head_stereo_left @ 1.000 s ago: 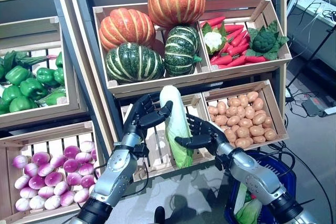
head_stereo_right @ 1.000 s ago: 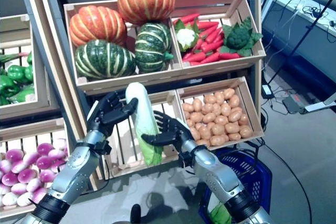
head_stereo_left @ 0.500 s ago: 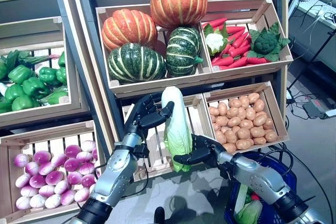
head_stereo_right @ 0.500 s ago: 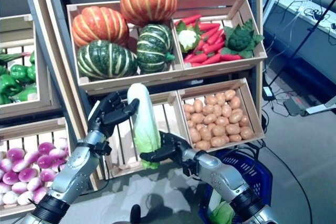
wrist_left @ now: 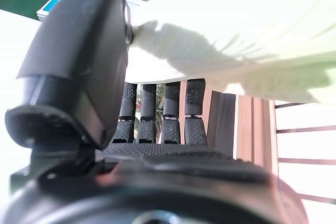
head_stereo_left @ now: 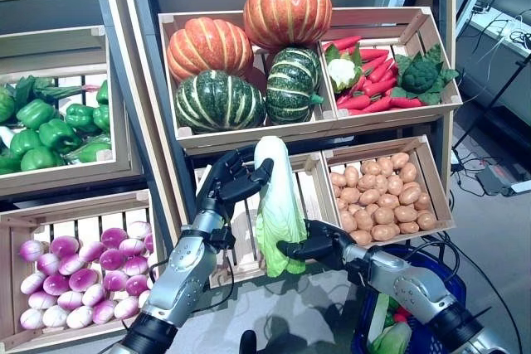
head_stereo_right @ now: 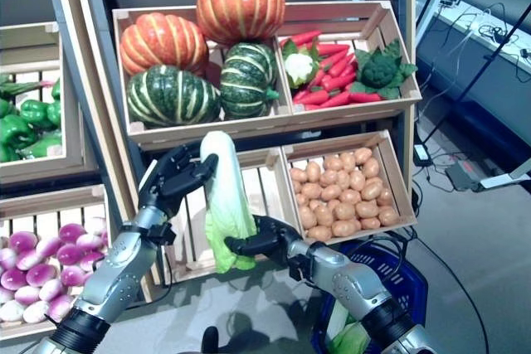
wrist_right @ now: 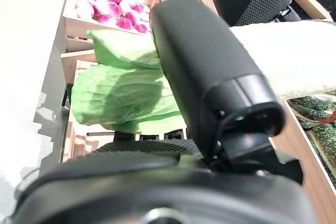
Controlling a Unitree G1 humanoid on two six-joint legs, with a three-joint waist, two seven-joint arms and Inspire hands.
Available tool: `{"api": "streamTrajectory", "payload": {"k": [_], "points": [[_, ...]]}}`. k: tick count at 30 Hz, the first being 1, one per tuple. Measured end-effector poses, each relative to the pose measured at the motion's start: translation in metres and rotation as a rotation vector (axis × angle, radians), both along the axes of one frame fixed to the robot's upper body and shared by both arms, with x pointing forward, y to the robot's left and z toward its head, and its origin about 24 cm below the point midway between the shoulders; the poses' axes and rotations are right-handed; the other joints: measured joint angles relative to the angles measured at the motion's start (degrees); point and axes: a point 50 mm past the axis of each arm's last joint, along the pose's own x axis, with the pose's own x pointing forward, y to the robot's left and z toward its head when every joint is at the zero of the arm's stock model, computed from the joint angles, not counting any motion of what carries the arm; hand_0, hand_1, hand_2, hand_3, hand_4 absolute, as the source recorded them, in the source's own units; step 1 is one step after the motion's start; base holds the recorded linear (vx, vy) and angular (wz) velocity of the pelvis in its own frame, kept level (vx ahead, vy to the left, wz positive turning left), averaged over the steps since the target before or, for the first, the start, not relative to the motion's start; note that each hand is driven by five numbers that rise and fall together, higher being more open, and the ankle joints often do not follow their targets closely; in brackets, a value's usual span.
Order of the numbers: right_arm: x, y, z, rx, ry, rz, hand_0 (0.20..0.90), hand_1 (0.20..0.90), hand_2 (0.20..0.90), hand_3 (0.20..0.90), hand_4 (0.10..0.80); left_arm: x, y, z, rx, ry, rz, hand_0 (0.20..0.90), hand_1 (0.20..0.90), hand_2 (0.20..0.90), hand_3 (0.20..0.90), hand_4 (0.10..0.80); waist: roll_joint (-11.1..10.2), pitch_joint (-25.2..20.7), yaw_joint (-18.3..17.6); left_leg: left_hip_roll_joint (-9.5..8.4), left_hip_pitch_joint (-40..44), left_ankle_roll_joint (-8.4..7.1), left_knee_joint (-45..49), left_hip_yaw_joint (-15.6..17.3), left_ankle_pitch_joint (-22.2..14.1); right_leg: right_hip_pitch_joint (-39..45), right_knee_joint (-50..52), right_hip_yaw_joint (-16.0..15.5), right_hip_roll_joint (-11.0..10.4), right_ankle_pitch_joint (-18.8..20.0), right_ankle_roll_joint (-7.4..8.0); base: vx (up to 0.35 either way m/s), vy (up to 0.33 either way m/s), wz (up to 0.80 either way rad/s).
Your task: Put vegetables into the basket
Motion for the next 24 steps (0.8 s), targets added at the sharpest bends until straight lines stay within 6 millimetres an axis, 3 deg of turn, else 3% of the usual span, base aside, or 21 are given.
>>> {"api": "streamTrajectory", "payload": {"k": [1, 2, 5, 16, 24], "points": [[0.0, 0.001, 0.0, 0.005, -0.003, 0.001, 0.3, 0.3, 0.3, 0.3, 0.4, 0.0, 0.001, 0.0, -0.007, 0.001, 0.005, 0.3, 0.3, 0.3, 0.3, 0.4, 0.0, 0.0, 0.0, 0.0, 0.0, 0.0, 0.0, 0.0, 0.0, 0.0, 0.0, 0.0, 0.0, 0.0, 0.0, 0.0, 0.0, 0.0], [0.0, 0.002, 0.0, 0.01, -0.005, 0.0, 0.3, 0.3, 0.3, 0.3, 0.4, 0.0, 0.002, 0.001, -0.015, 0.002, 0.008, 0.425, 0.425, 0.425, 0.425, 0.483, 0.0, 0.0, 0.0, 0.0, 0.0, 0.0, 0.0, 0.0, 0.0, 0.0, 0.0, 0.0, 0.0, 0.0, 0.0, 0.0, 0.0, 0.0], [0.0, 0.003, 0.001, 0.014, -0.011, -0.001, 0.3, 0.3, 0.3, 0.3, 0.4, 0.001, 0.003, 0.001, -0.027, 0.003, 0.011, 0.9, 0.9, 0.9, 0.9, 0.8, 0.1, -0.1, 0.1, -0.01, 0.0, 0.0, 0.0, 0.0, 0.0, 0.0, 0.0, 0.0, 0.0, 0.0, 0.0, 0.0, 0.0, 0.0], [-0.009, -0.008, -0.007, 0.022, -0.016, -0.048, 0.3, 0.3, 0.3, 0.3, 0.4, 0.0, 0.001, 0.003, -0.078, -0.016, -0.061, 0.9, 0.9, 0.9, 0.9, 0.8, 0.6, -0.3, -0.4, -0.04, -0.1, 0.06, 0.0, 0.2, -0.1, -0.1, 0.0, 0.2, -0.1, 0.0, 0.0, 0.0, 0.0, 0.0], [-0.007, -0.022, -0.001, 0.079, -0.082, -0.149, 0.3, 0.3, 0.3, 0.3, 0.4, 0.001, 0.002, 0.006, -0.14, -0.032, -0.104, 0.9, 0.9, 0.9, 0.9, 0.8, 0.7, -0.2, -0.7, -0.03, -0.1, 0.2, 0.0, 1.0, -0.2, -0.4, -0.1, 0.7, -0.3, 0.0, 0.02, -0.003, -0.004, -0.02]]}}
